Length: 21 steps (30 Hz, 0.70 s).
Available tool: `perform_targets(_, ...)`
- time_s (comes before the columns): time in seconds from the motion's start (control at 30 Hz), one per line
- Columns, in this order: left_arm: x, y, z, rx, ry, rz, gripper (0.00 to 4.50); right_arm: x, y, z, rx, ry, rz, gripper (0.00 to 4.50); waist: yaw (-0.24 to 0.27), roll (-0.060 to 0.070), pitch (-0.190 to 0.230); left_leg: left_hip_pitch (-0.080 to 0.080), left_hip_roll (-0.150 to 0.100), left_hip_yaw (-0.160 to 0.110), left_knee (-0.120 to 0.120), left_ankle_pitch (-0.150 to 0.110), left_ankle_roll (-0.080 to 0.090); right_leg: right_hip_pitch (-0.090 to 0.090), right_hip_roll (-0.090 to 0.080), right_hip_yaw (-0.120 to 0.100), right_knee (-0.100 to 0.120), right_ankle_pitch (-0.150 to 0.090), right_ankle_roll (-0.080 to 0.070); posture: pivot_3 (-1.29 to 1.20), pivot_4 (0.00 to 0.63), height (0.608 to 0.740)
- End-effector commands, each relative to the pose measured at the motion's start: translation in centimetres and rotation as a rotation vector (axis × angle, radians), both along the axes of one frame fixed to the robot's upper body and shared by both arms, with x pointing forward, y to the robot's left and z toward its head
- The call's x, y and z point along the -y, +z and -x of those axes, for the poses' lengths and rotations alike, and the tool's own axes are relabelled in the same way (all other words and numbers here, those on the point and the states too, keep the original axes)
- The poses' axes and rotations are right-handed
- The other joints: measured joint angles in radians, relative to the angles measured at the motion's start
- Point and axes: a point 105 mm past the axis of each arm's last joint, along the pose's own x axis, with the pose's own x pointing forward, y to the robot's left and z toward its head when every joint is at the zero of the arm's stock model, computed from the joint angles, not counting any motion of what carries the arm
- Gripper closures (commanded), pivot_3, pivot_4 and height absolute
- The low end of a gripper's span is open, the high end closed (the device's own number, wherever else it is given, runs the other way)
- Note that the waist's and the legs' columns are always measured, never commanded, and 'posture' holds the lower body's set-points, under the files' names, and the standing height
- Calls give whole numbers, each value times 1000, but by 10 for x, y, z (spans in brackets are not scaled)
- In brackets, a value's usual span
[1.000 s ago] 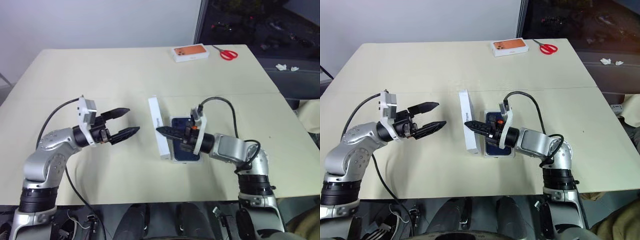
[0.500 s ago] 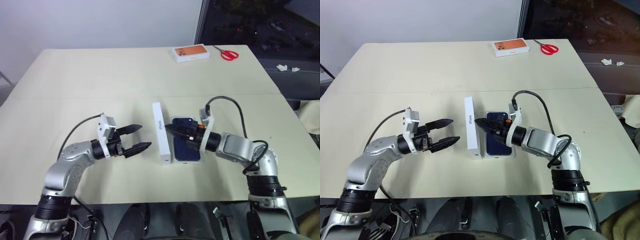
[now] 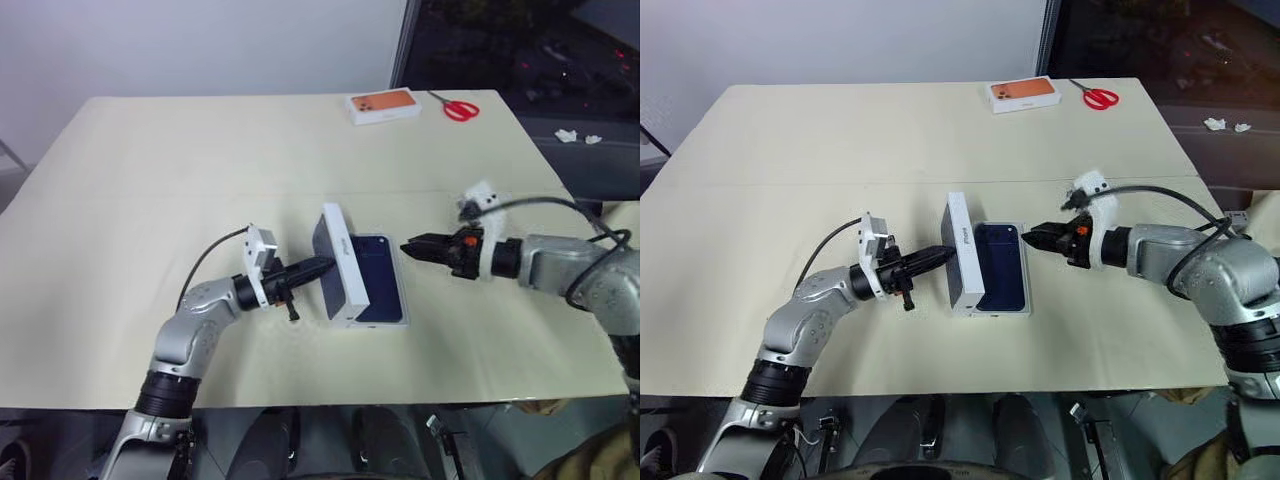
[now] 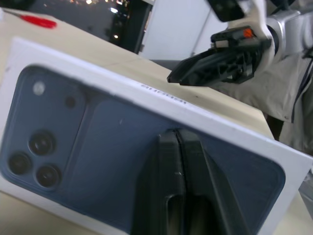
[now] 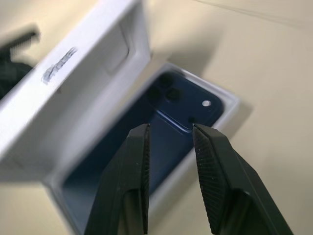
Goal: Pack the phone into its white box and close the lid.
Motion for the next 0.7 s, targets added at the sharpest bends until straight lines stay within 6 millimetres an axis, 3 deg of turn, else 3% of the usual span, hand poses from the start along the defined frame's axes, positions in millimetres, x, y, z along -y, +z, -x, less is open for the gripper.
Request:
perform_targets(0.03,10,9,-2,53,-22,1,4491,-12,11,0,168,102,51,3106,1,0,0,0,0,0,0,0,0,0,0,0,0,0,0,0,150,740)
perform_targets(0.37,16,14,-2,74,-9,9,4491,7,12,-26,371,47,215,3106,10,0,0,0,-1,0,0,1,-1,0,-1,1,0,0,0,0,150,740)
perform_targets(0.6,-17,16,-4,50,83,-53,4491,-7,8,-16,386,112,197,3106,3,0,0,0,-1,-1,-1,1,-2,-1,-1,2,0,0,0,0,150,740)
perform_targets(0.7,-37,-4,-5,-17,131,-196,4491,-9,-5,-11,390,147,262,3106,5,0,0,1,0,-1,-1,1,-2,-1,-1,2,0,0,0,0,150,740)
